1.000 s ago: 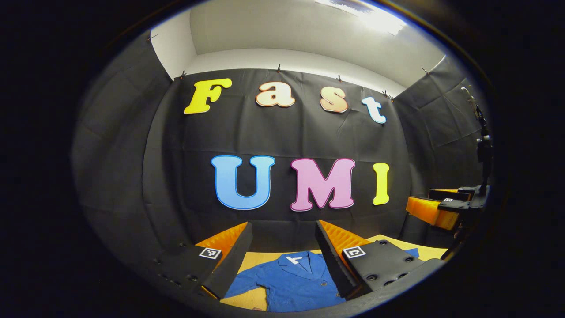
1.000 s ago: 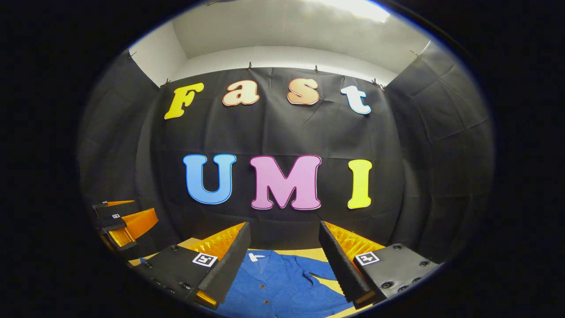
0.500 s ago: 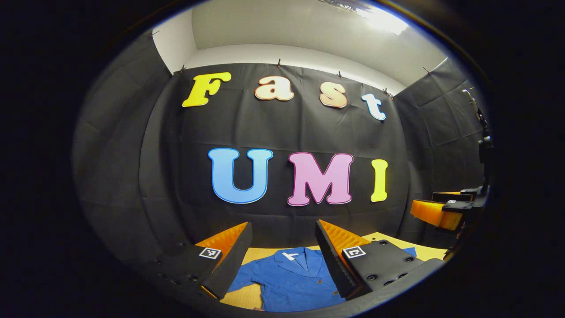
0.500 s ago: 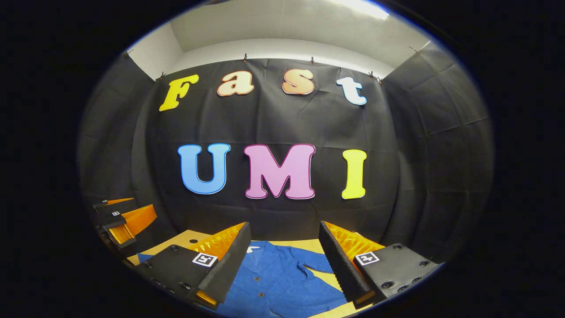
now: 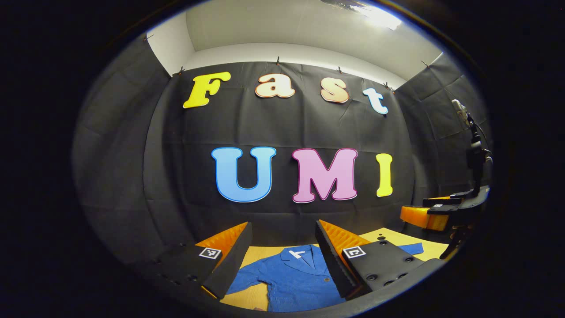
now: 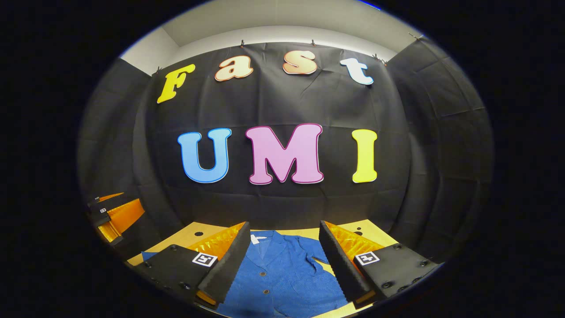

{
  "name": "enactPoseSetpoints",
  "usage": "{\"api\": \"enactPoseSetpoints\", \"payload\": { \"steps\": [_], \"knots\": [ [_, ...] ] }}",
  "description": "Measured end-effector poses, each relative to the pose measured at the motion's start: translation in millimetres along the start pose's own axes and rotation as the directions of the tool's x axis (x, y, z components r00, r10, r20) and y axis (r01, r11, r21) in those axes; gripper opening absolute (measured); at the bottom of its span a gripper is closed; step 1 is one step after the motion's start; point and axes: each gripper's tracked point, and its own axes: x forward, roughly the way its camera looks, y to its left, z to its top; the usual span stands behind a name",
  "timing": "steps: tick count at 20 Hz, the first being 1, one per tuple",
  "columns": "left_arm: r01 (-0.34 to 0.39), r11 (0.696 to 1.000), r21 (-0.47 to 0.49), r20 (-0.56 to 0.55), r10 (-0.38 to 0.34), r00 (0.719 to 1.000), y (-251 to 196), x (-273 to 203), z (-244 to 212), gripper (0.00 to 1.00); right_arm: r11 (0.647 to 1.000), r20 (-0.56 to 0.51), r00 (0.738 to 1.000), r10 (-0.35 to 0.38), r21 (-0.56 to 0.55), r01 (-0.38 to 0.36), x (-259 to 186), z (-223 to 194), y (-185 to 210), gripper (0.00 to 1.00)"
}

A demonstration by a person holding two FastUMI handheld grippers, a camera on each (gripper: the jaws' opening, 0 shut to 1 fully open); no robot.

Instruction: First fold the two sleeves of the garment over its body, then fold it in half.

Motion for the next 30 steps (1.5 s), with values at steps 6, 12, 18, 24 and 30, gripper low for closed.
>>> {"api": "enactPoseSetpoints", "payload": {
  "steps": [6,12,18,24,30],
  "knots": [
    [-0.028,0.999,0.03,-0.019,0.029,0.999,-8,6,-4,0.82,0.997,-0.181,0.983,0.013,0.081,0.002,57,-41,-26,0.98],
    [-0.098,0.995,0.033,-0.087,0.101,0.991,-23,8,-22,0.82,0.991,-0.368,0.929,0.033,0.136,0.019,114,-97,-65,0.98],
    [-0.128,0.987,0.092,-0.112,0.138,0.984,-52,17,-28,0.82,0.983,-0.53,0.848,-0.034,0.134,0.123,153,-164,-146,0.98],
    [-0.071,0.991,0.113,-0.134,0.086,0.987,-98,33,-31,0.83,0.98,-0.622,0.764,-0.172,-0.031,0.195,163,-229,-252,0.97],
    [-0.026,0.994,0.102,-0.149,0.041,0.988,-123,49,-35,0.83,0.938,-0.74,0.589,-0.325,-0.172,0.301,124,-293,-356,0.99]
  ]
}}
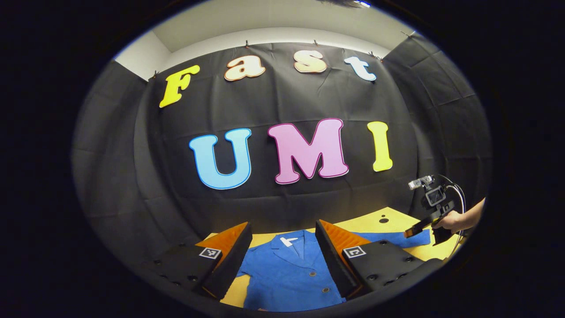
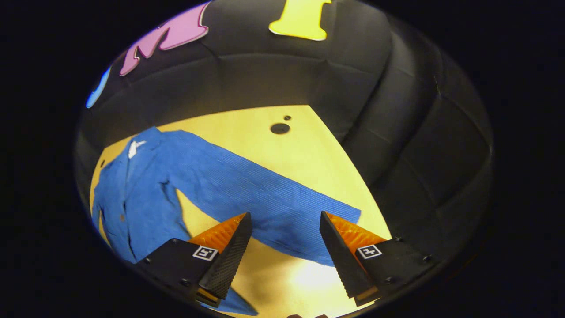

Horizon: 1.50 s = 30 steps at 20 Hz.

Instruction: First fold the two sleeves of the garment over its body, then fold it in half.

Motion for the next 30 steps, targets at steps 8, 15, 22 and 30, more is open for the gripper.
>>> {"api": "enactPoseSetpoints", "payload": {
  "steps": [8,15,22,30],
  "knots": [
    [0.04,0.999,-0.009,-0.043,-0.04,0.998,-17,10,-11,0.82,0.992,-0.172,0.983,-0.066,0.09,0.083,33,-54,-58,1.0],
    [0.042,0.999,-0.01,-0.043,-0.043,0.998,-16,9,-9,0.82,0.97,-0.224,0.974,0.026,0.242,0.03,38,-56,-51,0.82],
    [0.031,0.999,-0.028,-0.054,-0.033,0.998,-15,6,-15,0.83,0.943,-0.178,0.979,0.101,0.331,-0.037,38,-52,-35,0.04],
    [-0.006,1.0,-0.028,-0.063,0.004,0.998,4,4,-20,0.81,0.945,-0.01,0.985,0.173,0.284,-0.162,13,14,16,0.0]
  ]
}}
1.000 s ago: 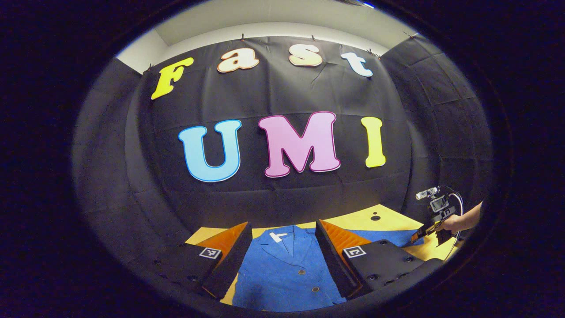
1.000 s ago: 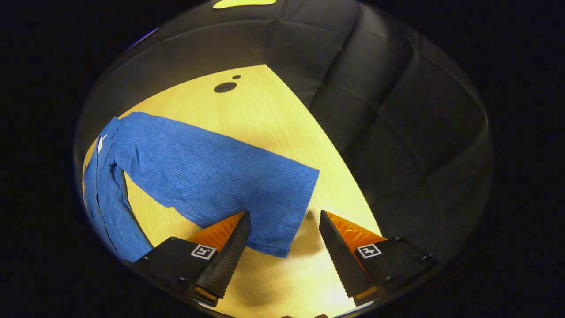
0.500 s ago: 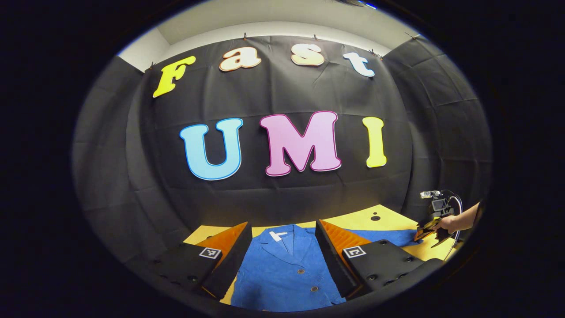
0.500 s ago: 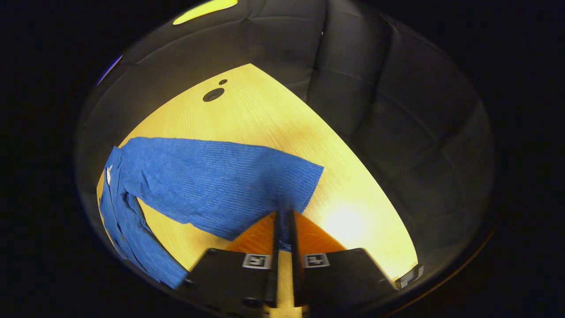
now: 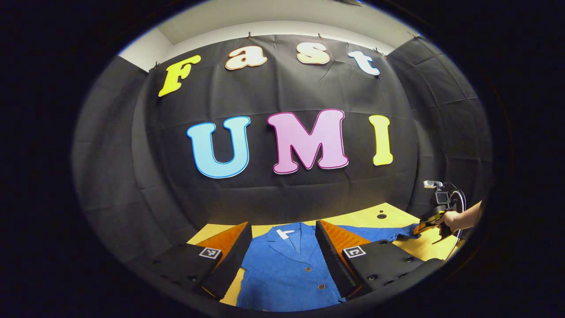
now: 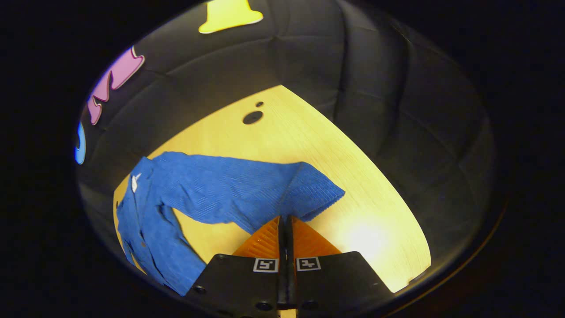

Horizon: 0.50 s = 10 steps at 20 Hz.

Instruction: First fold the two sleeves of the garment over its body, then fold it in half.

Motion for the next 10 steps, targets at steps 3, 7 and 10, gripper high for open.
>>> {"api": "enactPoseSetpoints", "payload": {
  "steps": [3,7,10],
  "knots": [
    [-0.01,1.0,-0.007,-0.006,0.01,1.0,7,-2,-3,0.82,0.995,0.042,0.996,0.08,-0.064,-0.078,-17,25,53,0.01],
    [-0.042,0.999,-0.015,-0.015,0.042,0.999,27,-16,-4,0.83,0.969,0.051,0.975,0.218,-0.131,-0.21,-35,40,149,0.0],
    [-0.119,0.99,-0.071,-0.021,0.118,0.993,63,-36,-6,0.82,0.932,0.056,0.948,0.315,-0.209,-0.297,-47,38,235,0.01]
  ]
}}
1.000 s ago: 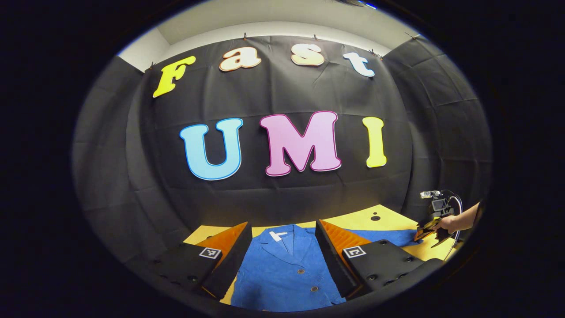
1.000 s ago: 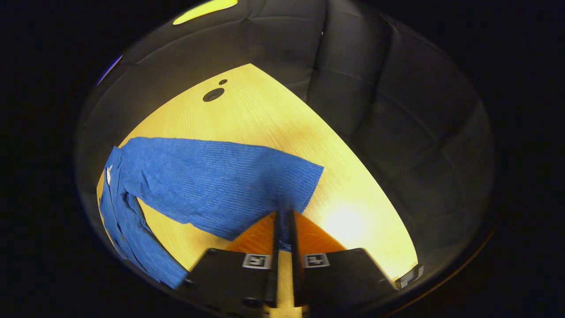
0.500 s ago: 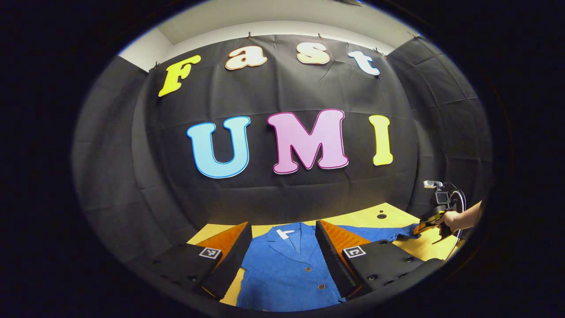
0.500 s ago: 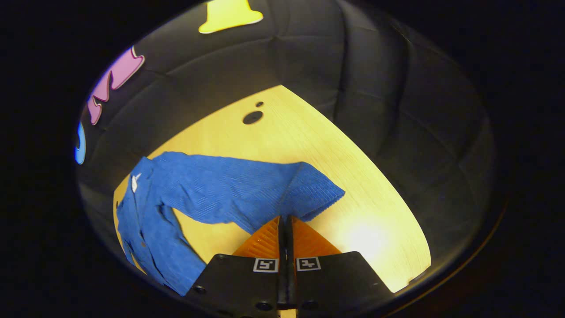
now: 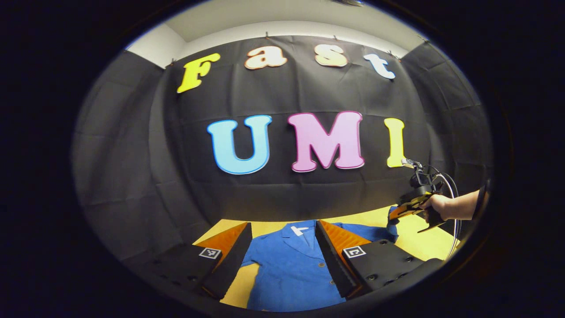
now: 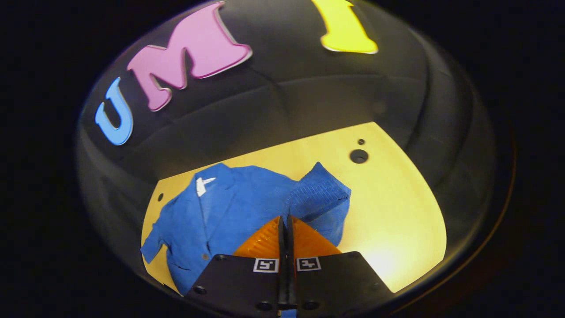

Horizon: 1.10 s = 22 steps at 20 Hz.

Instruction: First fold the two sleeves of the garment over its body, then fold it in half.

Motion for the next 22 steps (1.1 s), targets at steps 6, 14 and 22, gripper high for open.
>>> {"api": "enactPoseSetpoints", "payload": {
  "steps": [6,14,22],
  "knots": [
    [-0.146,0.989,-0.029,-0.064,0.143,0.988,67,-31,-29,0.82,0.968,-0.106,0.971,0.215,-0.105,-0.226,27,-41,172,0.01],
    [-0.308,0.95,-0.054,-0.142,0.298,0.944,146,-76,-60,0.83,0.898,-0.23,0.924,0.306,-0.252,-0.36,69,-124,343,0.0],
    [-0.403,0.911,-0.091,-0.144,0.389,0.91,189,-77,-57,0.83,0.9,-0.094,0.949,0.3,-0.303,-0.314,71,-116,360,0.93]
  ]
}}
